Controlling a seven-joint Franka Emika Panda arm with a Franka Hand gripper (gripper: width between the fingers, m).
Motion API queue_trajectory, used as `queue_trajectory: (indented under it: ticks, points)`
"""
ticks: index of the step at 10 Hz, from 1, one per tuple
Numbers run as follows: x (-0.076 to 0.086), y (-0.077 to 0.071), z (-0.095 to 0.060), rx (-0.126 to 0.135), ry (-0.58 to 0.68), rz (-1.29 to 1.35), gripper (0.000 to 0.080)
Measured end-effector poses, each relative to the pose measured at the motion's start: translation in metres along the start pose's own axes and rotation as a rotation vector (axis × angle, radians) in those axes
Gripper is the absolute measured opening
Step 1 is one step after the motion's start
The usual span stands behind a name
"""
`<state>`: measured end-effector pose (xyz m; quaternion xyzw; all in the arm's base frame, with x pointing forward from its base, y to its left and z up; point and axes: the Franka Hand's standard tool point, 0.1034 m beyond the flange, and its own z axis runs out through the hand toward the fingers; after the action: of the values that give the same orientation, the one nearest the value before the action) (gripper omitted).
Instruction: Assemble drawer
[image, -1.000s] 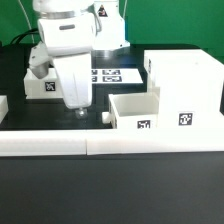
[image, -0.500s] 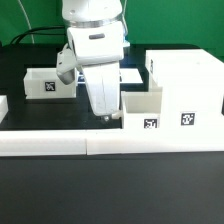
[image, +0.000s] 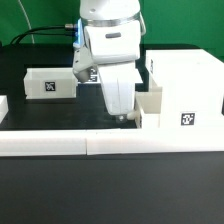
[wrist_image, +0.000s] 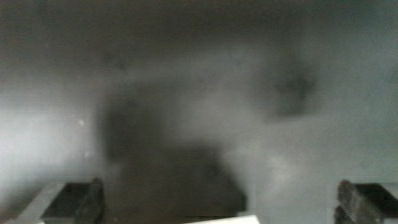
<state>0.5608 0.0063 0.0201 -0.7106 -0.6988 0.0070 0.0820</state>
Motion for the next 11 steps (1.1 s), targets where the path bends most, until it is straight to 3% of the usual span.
queue_trajectory:
  ticks: [3,6,8,11]
  points:
    - [0.018,0.003,-0.001,-0.003,0.005,0.029,0.0649]
    - [0.017,0.003,-0.001,-0.004,0.005,0.044,0.0649]
    - [0.007,-0.001,0.001,0.002,0.002,0.048,0.0649]
    - [-0.018,-0.023,-0.003,0.001,-0.012,0.099,0.0649]
